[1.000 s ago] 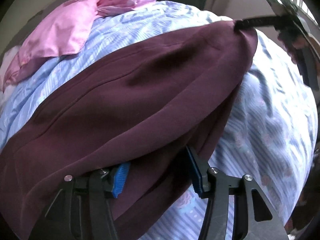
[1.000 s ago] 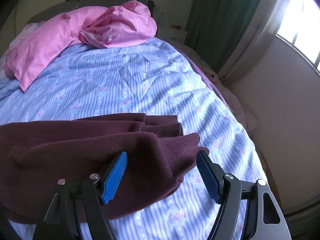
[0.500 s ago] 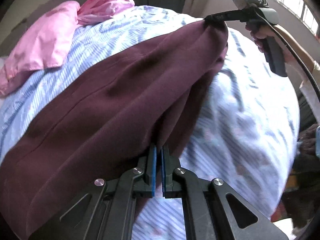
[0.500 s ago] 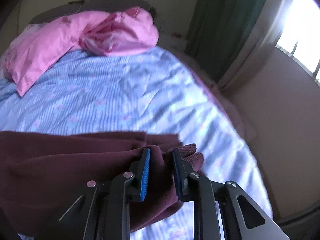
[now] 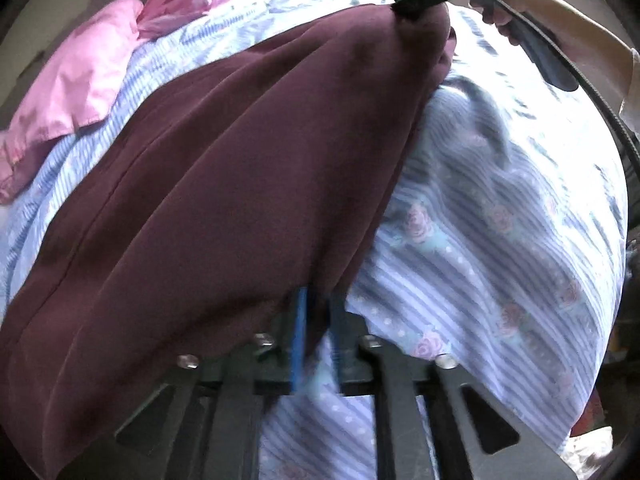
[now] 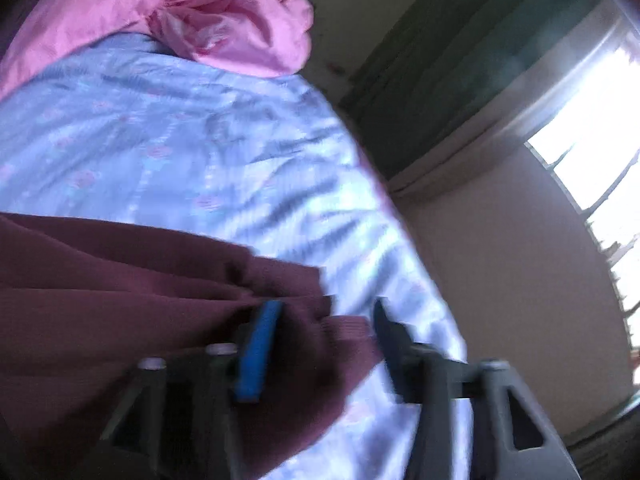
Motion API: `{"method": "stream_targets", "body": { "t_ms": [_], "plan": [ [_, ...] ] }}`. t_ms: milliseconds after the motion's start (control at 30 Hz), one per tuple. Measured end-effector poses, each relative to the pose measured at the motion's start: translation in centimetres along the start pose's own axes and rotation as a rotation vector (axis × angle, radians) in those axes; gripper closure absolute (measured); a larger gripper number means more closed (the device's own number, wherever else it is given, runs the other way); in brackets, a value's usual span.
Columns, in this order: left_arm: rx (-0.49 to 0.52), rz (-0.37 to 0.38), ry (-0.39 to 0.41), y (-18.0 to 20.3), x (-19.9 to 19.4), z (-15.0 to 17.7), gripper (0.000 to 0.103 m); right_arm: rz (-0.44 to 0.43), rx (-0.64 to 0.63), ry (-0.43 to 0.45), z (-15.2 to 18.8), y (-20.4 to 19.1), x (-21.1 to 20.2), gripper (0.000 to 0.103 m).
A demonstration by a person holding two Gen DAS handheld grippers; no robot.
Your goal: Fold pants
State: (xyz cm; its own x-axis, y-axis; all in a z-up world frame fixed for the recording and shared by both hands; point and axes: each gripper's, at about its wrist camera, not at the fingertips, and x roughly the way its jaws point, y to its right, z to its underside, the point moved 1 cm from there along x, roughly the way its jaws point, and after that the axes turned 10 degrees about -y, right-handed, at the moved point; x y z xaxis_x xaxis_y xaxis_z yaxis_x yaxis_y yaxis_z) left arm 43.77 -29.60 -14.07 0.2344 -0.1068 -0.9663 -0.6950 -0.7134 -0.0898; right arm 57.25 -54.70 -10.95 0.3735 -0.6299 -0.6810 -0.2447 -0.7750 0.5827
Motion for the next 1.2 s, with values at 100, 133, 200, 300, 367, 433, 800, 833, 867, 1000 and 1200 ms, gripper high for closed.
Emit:
{"method": "stream_targets", "body": {
  "t_ms": [100,133,200,300,367,433,800,833,867,1000,1200],
  "plan": [
    [-0.008,0.022,0.045,1.2,-1.4,0.0,0.047,-0.039,0.076,0.046,0.5,2.3,-1.7,0.030],
    [-0.007,-0.006,0.077,1.8,-2.3,0.2,0.044,-0.083,0.152,0.089,1.0,3.9,-2.9,0.029],
    [0.009,-0.023,0.130,2.5,-3.9,0.2,0.043,-0.156,0.269,0.168,2.1,6.5,-4.9,0.021],
    [0.038,-0.050,0.235,2.5,-7.2,-0.8,0.043,-0.246,0.347,0.233,3.8,9.2,-6.5,0.020],
    [0.039,-0.087,0.293,1.6,-8.6,-2.5,0.042,-0.263,0.349,0.270,4.5,10.3,-7.0,0.020],
    [0.044,-0.108,0.320,0.2,-9.3,-4.6,0.042,-0.281,0.356,0.266,4.5,11.2,-6.7,0.020],
    [0.124,-0.017,0.304,-5.3,-5.7,-16.2,0.043,-0.581,0.584,0.135,7.3,10.6,-0.5,0.021],
    [0.145,-0.012,0.304,-5.1,-5.5,-16.6,0.043,-0.582,0.598,0.135,7.8,10.2,-0.4,0.021],
    [0.169,-0.004,0.296,-4.8,-5.3,-16.9,0.043,-0.582,0.609,0.133,8.1,9.8,-0.4,0.022],
    [0.223,0.021,0.260,-3.8,-5.4,-18.5,0.046,-0.565,0.644,0.144,9.2,9.1,-1.6,0.027],
    [0.222,0.084,0.195,-2.7,-5.5,-23.1,0.060,-0.583,0.636,0.089,8.4,9.2,-3.5,0.027]
  ]
}}
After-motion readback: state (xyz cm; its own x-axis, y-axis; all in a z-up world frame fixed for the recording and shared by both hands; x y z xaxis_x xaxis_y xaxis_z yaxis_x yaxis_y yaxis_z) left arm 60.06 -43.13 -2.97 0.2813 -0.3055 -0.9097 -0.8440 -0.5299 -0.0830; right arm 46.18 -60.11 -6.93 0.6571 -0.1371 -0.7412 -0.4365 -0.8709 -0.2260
